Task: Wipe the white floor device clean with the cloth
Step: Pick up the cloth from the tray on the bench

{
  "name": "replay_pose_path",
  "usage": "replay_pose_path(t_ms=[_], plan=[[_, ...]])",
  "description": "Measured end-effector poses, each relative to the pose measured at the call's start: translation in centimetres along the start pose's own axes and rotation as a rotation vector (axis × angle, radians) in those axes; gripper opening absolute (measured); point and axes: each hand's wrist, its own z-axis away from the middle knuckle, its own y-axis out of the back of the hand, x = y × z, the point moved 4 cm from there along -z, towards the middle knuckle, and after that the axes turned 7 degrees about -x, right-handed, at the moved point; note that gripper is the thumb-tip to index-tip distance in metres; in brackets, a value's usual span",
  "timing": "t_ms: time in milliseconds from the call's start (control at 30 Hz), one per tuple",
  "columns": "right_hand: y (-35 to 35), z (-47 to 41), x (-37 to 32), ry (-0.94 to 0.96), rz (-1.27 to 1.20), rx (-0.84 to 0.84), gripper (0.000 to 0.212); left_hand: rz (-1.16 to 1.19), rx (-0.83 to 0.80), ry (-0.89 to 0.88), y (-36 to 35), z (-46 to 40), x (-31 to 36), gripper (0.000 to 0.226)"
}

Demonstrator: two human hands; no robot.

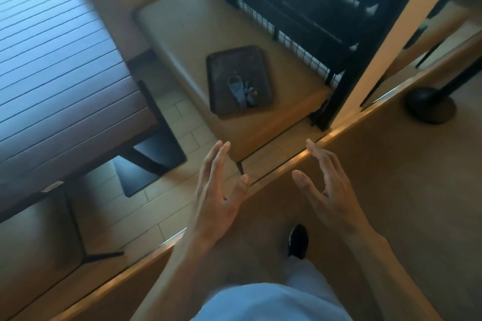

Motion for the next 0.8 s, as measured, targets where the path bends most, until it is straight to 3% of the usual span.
replay_pose_path(t_ms=[333, 800], plan=[[7.6, -15.0, 4.2, 0.050, 0.071, -0.100, 0.068, -0.014, 0.107, 0.150, -4.4, -12.2, 1.6, 0.067], [4.6, -36.7, 7.6, -0.063, 0.114, -0.212, 0.059, 0.019, 0.100, 0.332, -5.7, -31.8, -7.6, 0.068]])
